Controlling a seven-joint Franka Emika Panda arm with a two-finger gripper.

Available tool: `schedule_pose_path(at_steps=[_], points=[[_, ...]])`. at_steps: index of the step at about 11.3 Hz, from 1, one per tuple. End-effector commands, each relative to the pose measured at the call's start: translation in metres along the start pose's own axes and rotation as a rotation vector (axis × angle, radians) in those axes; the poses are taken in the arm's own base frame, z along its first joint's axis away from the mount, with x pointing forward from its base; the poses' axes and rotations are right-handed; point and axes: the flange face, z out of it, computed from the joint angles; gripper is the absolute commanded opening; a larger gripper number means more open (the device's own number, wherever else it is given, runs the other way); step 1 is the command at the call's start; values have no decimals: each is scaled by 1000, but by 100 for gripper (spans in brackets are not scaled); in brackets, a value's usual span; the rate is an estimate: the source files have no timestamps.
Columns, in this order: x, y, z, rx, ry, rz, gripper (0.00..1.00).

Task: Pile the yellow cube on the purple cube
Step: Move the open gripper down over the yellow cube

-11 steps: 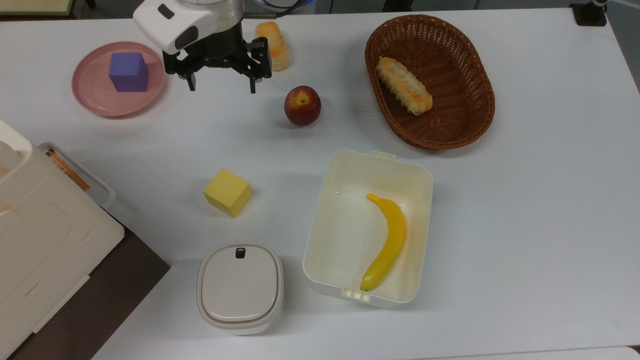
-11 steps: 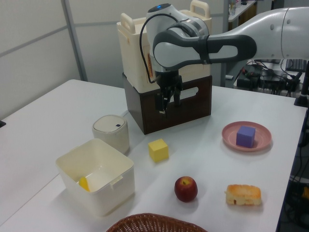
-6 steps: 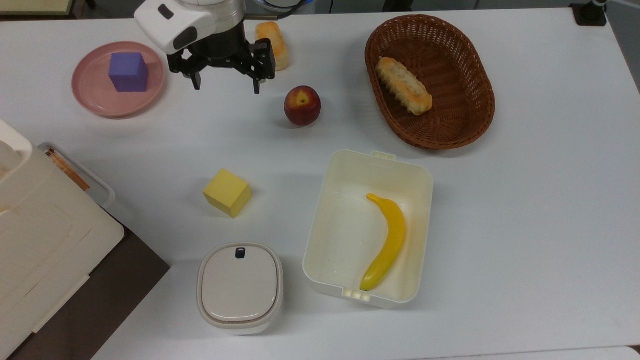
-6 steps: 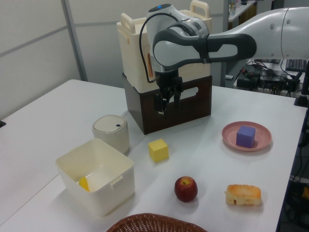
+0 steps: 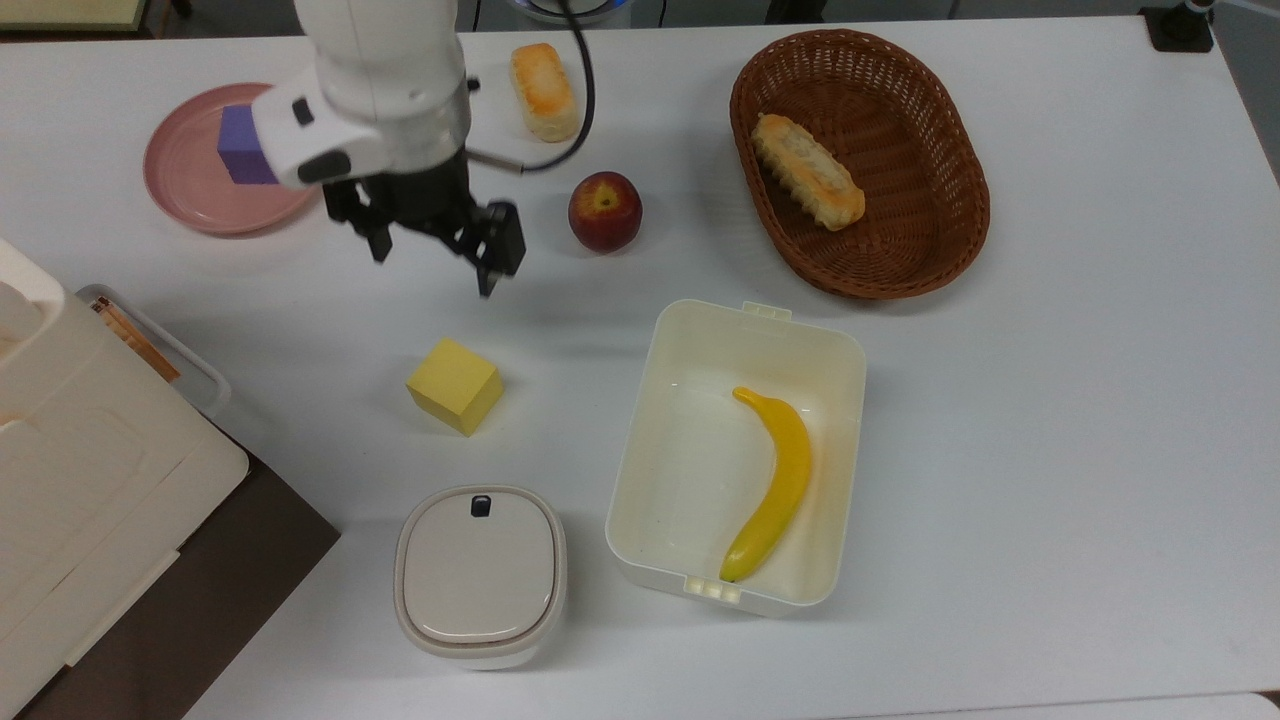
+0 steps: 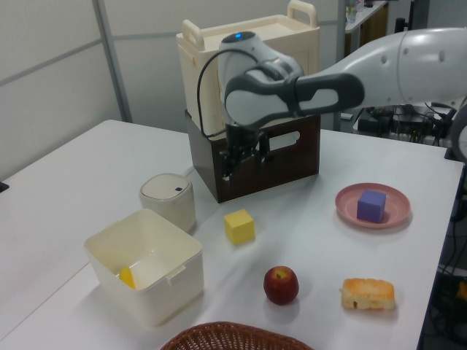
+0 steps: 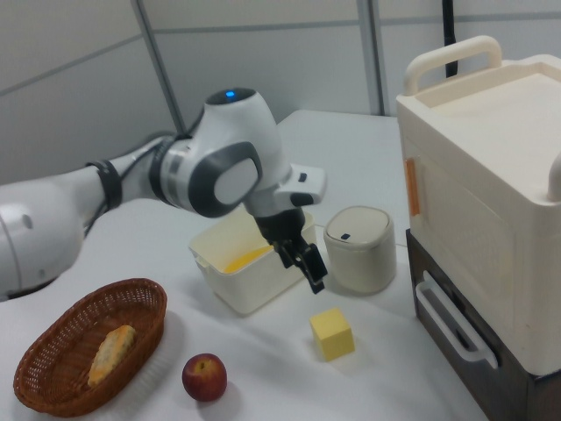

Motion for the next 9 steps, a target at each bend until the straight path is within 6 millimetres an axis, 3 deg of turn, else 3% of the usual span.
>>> schedule_pose_path(at_steps=[1,5,9], points=[[20,3,45,29,53,140,100],[26,2,102,12,32,196,100],[22,-2,137,-11,-5,180,100]])
